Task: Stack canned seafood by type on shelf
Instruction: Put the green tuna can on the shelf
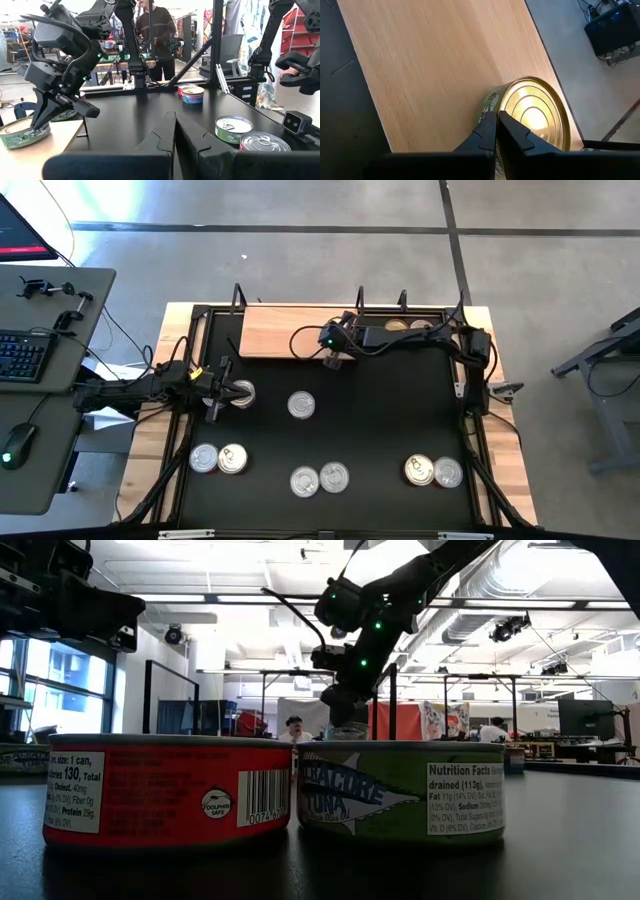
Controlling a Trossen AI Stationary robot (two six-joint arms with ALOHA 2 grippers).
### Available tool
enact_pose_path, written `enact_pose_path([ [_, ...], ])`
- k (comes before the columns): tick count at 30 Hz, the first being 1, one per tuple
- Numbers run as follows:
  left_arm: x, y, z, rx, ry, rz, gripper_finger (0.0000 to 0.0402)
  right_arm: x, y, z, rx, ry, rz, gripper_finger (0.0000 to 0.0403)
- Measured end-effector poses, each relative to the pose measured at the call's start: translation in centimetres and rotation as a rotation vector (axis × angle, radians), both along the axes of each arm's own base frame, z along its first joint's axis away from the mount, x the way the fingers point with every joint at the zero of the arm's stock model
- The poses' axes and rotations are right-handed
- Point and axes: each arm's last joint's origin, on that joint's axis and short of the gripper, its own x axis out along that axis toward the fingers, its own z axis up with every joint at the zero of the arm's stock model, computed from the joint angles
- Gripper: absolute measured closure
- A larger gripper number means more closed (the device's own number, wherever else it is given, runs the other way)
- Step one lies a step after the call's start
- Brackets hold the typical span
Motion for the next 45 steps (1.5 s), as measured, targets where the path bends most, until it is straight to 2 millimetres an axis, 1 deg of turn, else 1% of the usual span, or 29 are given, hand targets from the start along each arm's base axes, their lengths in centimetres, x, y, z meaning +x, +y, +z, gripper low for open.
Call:
enact_pose_path([
  [4,0.0,0.0,0.0,-0.023,0.003,-0.001,0.0401,0.0,-0.1,0.0,-0.012,0.006,-0.005,0.04],
  [6,0.0,0.0,0.0,-0.023,0.003,-0.001,0.0402,0.0,-0.1,0.0,-0.014,0.006,-0.006,0.039],
  [8,0.0,0.0,0.0,-0.023,0.003,-0.001,0.0402,0.0,-0.1,0.1,-0.016,0.004,-0.008,0.0372],
  [11,0.0,0.0,0.0,-0.025,0.003,-0.001,0.0402,-0.1,-0.2,0.2,-0.038,0.003,-0.034,0.0335],
  [15,0.0,0.0,0.0,-0.059,0.007,-0.003,0.0402,-0.2,-0.4,0.3,-0.094,-0.007,-0.123,0.0292],
  [17,0.0,0.0,0.0,-0.076,0.009,-0.003,0.0401,-0.2,-0.4,0.3,-0.102,-0.021,-0.15,0.0281],
  [20,0.0,0.0,0.0,-0.099,0.012,-0.004,0.0401,0.0,-0.1,0.5,-0.089,-0.063,-0.148,0.0276],
  [22,0.0,0.0,0.0,-0.1,0.013,-0.004,0.0402,0.3,0.5,0.9,-0.076,-0.094,-0.112,0.0275],
  [25,0.0,0.0,0.0,-0.1,0.013,-0.004,0.0402,0.8,1.9,2.1,-0.05,-0.147,-0.022,0.0275],
  [28,0.0,0.0,0.0,-0.1,0.013,-0.004,0.0402,0.8,3.5,3.5,-0.025,-0.181,0.049,0.0275],
  [29,0.0,0.0,0.0,-0.1,0.012,-0.004,0.0401,0.7,3.9,3.8,0.002,-0.191,0.066,0.0275],
  [31,0.0,0.0,0.0,-0.099,0.013,-0.004,0.0402,0.5,4.4,4.2,0.112,-0.231,0.096,0.0276],
  [33,0.0,0.0,0.0,-0.099,0.013,-0.004,0.0402,0.3,4.1,4.0,0.232,-0.258,0.09,0.0283],
  [35,0.0,0.0,0.0,-0.099,0.012,-0.004,0.0401,0.2,3.6,3.1,0.275,-0.238,0.056,0.0297],
  [39,0.0,0.0,0.0,-0.098,0.012,-0.004,0.0401,0.3,2.3,1.3,0.203,-0.18,-0.043,0.0333],
  [42,0.0,0.0,0.0,-0.098,0.012,-0.004,0.0402,0.3,1.6,0.5,0.122,-0.162,-0.14,0.0359],
  [45,0.0,0.0,0.0,-0.099,0.013,-0.004,0.0402,0.1,1.0,-0.1,0.099,-0.142,-0.183,0.0382],
])
